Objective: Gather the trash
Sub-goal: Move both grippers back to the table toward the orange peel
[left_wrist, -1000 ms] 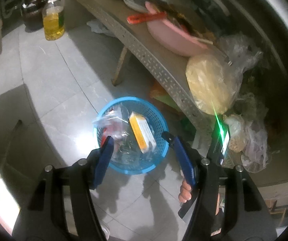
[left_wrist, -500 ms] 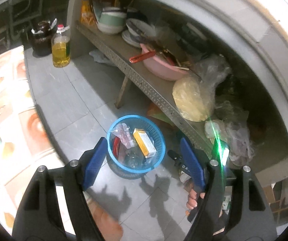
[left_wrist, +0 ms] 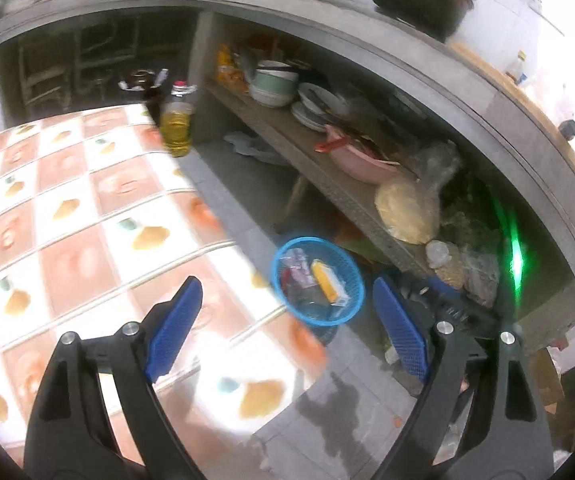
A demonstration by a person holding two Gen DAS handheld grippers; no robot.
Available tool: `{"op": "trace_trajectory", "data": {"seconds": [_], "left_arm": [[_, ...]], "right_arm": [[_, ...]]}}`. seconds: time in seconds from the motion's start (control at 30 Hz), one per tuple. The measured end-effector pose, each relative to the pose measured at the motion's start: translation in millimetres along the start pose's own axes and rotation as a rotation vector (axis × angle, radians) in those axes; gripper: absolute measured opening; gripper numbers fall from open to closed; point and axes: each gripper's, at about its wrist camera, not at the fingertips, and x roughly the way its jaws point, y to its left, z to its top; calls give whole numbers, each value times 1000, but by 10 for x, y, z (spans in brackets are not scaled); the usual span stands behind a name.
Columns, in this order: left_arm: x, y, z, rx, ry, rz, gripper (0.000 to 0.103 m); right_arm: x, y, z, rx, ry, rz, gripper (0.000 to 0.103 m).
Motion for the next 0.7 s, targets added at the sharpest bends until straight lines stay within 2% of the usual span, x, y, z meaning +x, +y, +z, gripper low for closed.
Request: {"op": "trace_trajectory", "data": {"seconds": [0.23,0.53,0.7], "left_arm": [[-636,657,-310,-109,-102,101,83],[-1240,1397,-673,-233,-235,273,83],[-1466,1724,-824,-298,-290,344,83]], "right_arm": [[-244,623,104,-106,-27,93,92],[-196,1570,92,-270,28,225,92],[-126,2106,49,-342,68,306,92]]}}
